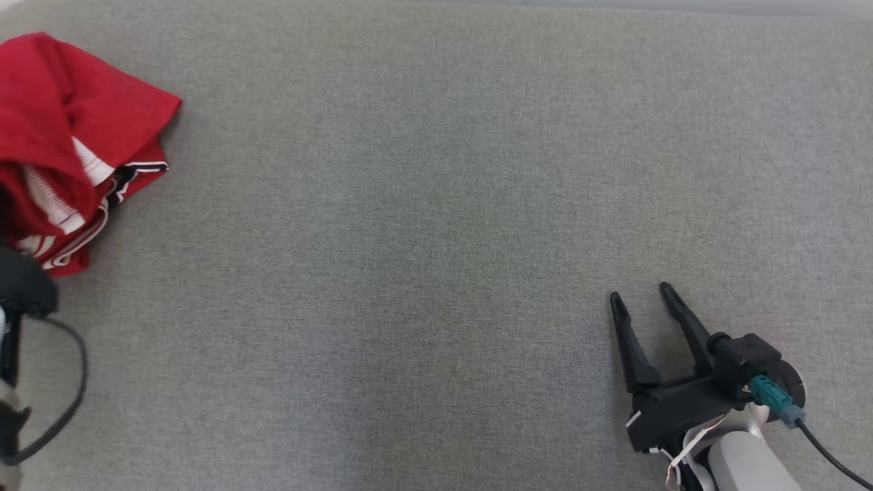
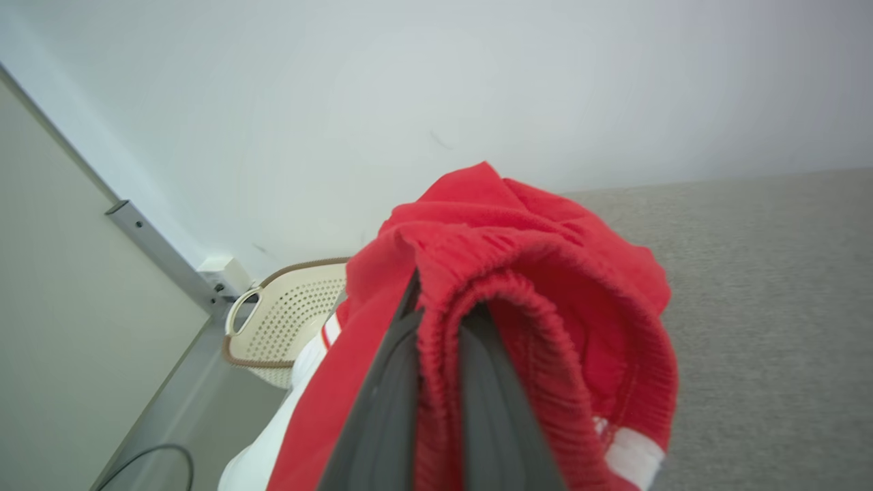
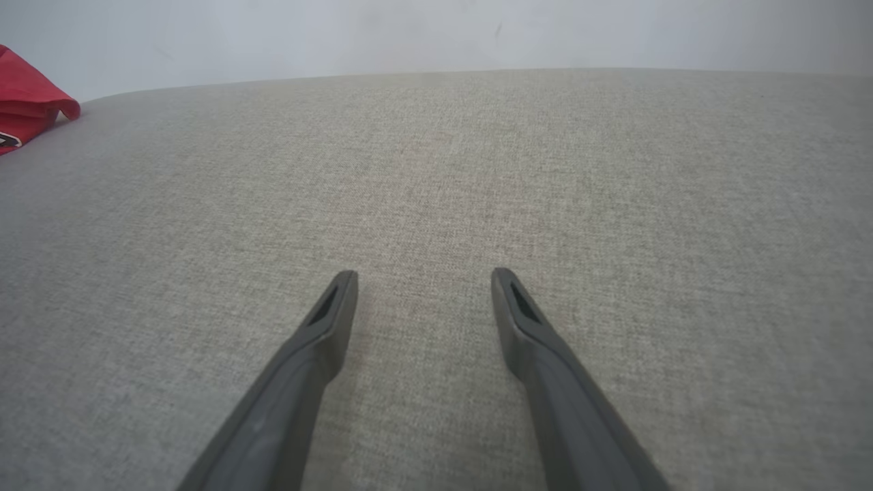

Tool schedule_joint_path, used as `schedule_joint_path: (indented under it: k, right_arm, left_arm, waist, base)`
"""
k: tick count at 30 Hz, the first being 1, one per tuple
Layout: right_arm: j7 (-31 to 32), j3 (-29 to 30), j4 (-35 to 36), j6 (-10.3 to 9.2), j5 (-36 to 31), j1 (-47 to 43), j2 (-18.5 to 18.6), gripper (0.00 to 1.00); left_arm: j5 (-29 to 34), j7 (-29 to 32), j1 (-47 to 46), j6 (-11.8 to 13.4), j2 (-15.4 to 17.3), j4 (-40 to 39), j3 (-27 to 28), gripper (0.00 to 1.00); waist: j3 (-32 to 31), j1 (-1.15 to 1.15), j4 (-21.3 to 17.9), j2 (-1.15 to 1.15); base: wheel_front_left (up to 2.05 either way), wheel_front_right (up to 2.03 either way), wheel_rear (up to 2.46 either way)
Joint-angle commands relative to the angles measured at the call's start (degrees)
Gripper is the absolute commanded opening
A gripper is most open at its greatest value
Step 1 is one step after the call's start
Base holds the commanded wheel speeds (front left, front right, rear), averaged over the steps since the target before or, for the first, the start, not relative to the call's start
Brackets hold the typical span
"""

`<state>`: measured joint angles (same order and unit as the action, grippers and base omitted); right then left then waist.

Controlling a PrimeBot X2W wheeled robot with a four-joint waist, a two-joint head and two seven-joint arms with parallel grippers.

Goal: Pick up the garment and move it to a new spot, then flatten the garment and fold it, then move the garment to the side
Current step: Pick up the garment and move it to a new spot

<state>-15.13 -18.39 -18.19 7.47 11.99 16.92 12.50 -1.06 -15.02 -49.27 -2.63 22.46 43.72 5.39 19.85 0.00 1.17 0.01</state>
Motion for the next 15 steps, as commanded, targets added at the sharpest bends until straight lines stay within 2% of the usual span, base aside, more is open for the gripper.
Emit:
schedule_joint_path:
  k: [1,8,15]
  right_arm:
    - [0.0,-0.1,-0.3,0.04,0.3,-0.7,-0.5,1.0]
    - [0.0,0.4,-0.4,0.04,1.0,-0.8,-2.2,1.0]
    - [0.0,-0.7,-0.8,0.04,1.8,-0.9,-4.0,1.0]
  left_arm:
    - [-0.9,-0.2,1.6,-1.1,-0.8,-2.3,-0.4,0.0]
    - [-2.1,-0.2,1.8,-4.2,-4.7,-9.9,-6.8,0.0]
    - [-4.6,-0.2,3.1,-4.8,-13.0,-14.4,-17.2,0.0]
  waist:
    - [-0.9,0.0,0.5,-0.01]
    - [-3.4,0.0,0.7,-0.01]
    - [-4.8,0.0,-2.3,-0.01]
  base:
    - [0.0,0.0,0.0]
    - [0.0,0.0,0.0]
    - [0.0,0.0,0.0]
